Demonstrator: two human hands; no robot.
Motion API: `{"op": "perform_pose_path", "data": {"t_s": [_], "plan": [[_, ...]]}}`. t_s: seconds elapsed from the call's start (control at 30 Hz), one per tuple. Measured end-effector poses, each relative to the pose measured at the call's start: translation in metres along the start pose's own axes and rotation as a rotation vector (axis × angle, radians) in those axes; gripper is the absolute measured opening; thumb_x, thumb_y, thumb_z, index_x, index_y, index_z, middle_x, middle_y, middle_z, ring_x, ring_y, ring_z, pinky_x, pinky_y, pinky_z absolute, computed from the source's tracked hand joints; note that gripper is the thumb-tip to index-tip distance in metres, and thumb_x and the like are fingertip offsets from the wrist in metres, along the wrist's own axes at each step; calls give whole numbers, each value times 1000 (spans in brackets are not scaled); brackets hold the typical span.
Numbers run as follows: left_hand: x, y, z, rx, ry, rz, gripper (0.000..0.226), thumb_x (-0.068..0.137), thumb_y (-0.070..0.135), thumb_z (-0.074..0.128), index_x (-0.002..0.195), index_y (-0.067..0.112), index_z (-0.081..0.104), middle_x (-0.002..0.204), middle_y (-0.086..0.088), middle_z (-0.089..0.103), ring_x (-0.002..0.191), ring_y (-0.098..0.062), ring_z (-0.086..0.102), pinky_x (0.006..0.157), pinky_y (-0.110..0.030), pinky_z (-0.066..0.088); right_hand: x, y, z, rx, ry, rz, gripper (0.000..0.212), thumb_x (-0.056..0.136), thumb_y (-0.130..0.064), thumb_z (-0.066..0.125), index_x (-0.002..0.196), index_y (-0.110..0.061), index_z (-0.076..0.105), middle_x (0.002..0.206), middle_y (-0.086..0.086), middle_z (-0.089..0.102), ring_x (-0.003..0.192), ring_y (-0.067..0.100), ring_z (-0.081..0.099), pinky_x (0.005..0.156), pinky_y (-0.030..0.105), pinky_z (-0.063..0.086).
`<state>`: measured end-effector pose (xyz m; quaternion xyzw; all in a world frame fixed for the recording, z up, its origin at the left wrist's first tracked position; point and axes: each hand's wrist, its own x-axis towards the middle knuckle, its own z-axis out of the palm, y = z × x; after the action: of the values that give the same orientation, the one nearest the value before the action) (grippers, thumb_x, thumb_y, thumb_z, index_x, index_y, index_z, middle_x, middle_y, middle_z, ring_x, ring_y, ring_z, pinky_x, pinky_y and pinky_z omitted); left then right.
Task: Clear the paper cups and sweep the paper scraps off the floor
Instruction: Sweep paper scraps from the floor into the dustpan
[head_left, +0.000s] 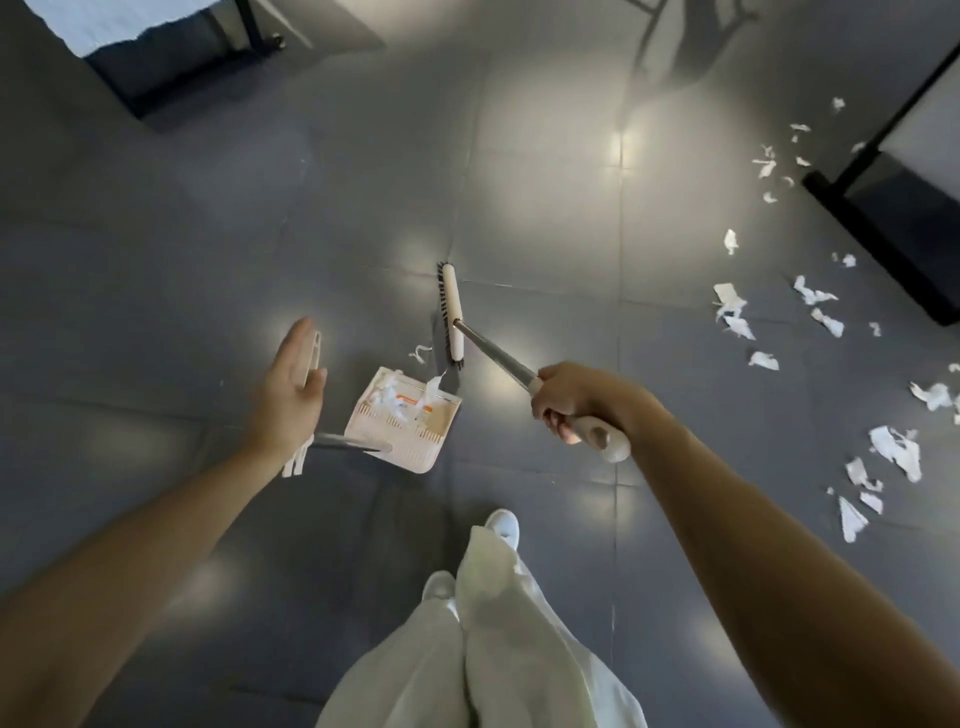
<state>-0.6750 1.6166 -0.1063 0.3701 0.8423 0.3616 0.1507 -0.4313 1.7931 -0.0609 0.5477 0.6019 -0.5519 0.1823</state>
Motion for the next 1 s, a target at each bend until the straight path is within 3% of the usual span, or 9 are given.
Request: {"op": "perform_pose_path", "data": {"t_s": [0.13,0.27,0.4,0.47,0.57,0.63,0.73,0.93,1.0], "plan": [[45,-28,-3,30,59,-141,57,95,10,55,145,31,38,130,-8,61,102,-42,62,96,-47,47,50,-30,1,-148,-11,-71,22,80,2,51,99,10,59,55,13,54,57,27,53,59,33,45],[86,-43,-5,51,100,-244,57,93,19,55,141,42,35,100,-19,68,83,-48,61,86,-52,50,89,-48,12,-295,-24,-93,26,85,2,46,108,9,56,62,12,55,50,21,54,46,27,44],[130,-52,-15,40,88,-285,59,93,19,55,143,42,35,123,-7,65,94,-42,63,88,-50,51,113,-66,22,-336,-129,-44,51,89,0,48,138,-9,35,76,8,51,58,18,53,47,27,46],[151,-56,-18,5,67,-263,58,92,20,54,142,43,35,133,-1,59,105,-39,61,93,-51,49,122,-79,17,-293,-207,-32,50,87,0,50,135,-8,37,72,12,54,53,19,51,50,29,45],[168,-58,-17,-29,47,-229,59,91,8,54,145,28,40,141,1,52,119,-28,56,102,-42,44,121,-89,13,-256,-342,39,51,85,2,54,134,-4,42,65,14,51,44,15,47,51,29,44],[175,-60,-17,-64,29,-228,60,89,9,54,143,33,41,133,-10,58,107,-40,59,93,-47,50,111,-91,10,-289,-380,77,58,86,5,52,139,-14,39,63,11,49,40,12,44,42,21,42],[178,-57,-16,-68,-26,-219,59,90,12,55,141,39,41,121,-21,61,92,-51,59,78,-50,53,93,-93,-3,-234,-359,95,75,86,8,49,148,-30,30,60,9,47,38,11,40,38,18,38],[183,-24,-1,-92,-86,-71,59,91,3,56,143,27,44,136,8,53,114,-35,57,98,-45,47,69,-88,-49,-118,-221,88,82,86,9,46,150,-38,25,60,8,44,36,11,39,37,18,37],[189,-3,9,-93,-91,-40,58,91,4,55,143,27,43,134,14,49,120,-20,54,101,-32,43,63,-81,-70,-81,-191,92,81,86,10,46,150,-36,26,59,8,43,34,11,39,37,18,37]]}}
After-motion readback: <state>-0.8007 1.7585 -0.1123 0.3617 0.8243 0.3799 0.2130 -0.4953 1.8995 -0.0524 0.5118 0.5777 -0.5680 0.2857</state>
